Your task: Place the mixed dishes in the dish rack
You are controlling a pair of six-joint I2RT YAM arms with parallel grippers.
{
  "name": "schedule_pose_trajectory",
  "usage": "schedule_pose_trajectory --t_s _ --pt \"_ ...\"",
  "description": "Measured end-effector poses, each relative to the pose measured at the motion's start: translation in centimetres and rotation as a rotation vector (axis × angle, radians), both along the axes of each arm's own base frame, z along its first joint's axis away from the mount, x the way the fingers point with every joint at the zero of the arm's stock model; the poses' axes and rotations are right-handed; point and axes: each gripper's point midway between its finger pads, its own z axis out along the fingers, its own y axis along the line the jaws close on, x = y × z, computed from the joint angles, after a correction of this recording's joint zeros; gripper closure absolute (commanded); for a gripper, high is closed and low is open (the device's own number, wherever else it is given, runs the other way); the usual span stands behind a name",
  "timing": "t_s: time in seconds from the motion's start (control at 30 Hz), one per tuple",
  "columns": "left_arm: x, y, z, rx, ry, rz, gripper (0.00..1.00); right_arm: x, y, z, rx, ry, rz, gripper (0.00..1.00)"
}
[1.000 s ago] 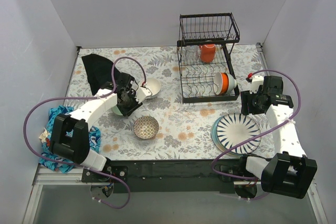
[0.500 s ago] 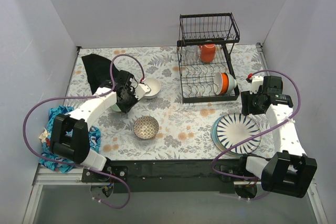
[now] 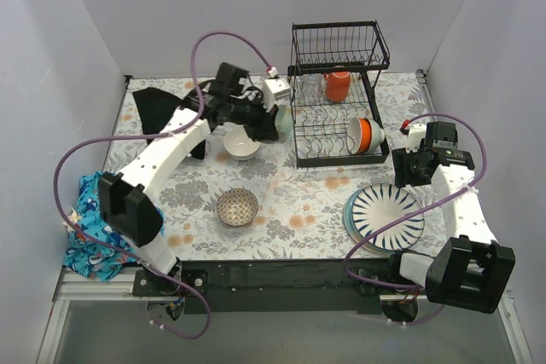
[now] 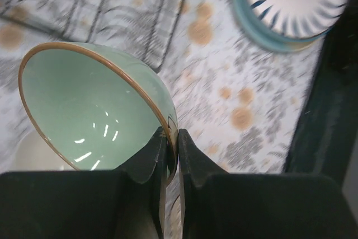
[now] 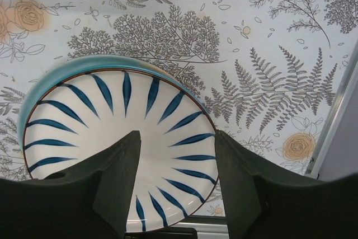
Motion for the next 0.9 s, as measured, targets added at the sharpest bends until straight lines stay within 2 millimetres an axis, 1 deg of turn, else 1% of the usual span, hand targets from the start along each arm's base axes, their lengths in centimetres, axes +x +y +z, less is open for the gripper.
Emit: schedule_pose_trajectory --t_s 0.07,0.13,0.2,0.27,0.3,0.37,0.4,0.57,0.7,0.9 --pt "-1.0 -4.4 -0.5 -0.084 0.068 -0.072 1.0 0.0 -0.3 -0.1 -0.013 0.005 -0.004 0.37" --pt "-1.7 -8.1 -1.9 -0.138 0.14 -0.124 1.0 0.0 -0.5 -0.1 -0.027 0.008 -0.008 0.37" --pt "-2.2 -11.1 -3.4 -0.177 0.219 -0.153 1.0 -0.1 -0.8 -0.1 -0.041 0.011 -0.01 0.37" --pt "-2.2 -13.8 -5.2 -0.209 0.291 -0.159 1.0 -0.3 -1.2 -0.1 -0.062 0.018 -0.012 0.37" --pt "-2.1 -14.6 -5.7 -0.221 0.312 -0.155 1.0 -0.3 -1.3 -0.1 -0.07 0.02 -0.014 0.37" --pt "-1.3 -16.1 -7.1 -0.249 0.354 -0.13 1.0 -0.4 -1.5 -0.1 -0.083 0.024 -0.017 0.37" --pt "-0.8 -16.7 -7.3 -0.271 0.358 -0.123 1.0 -0.5 -1.6 -0.1 -0.088 0.027 -0.018 0.37" --pt "2.2 -18.7 -6.7 -0.384 0.36 -0.058 1.0 -1.1 -2.0 -0.2 -0.112 0.049 -0.022 0.37" --pt "4.1 -20.2 -7.0 -0.481 0.397 -0.013 1.0 -1.4 -2.2 -0.3 -0.125 0.063 -0.016 0.37" --pt "6.0 -22.1 -8.9 -0.646 0.527 0.02 1.0 -2.2 -2.5 -0.9 -0.144 0.097 -0.016 0.37"
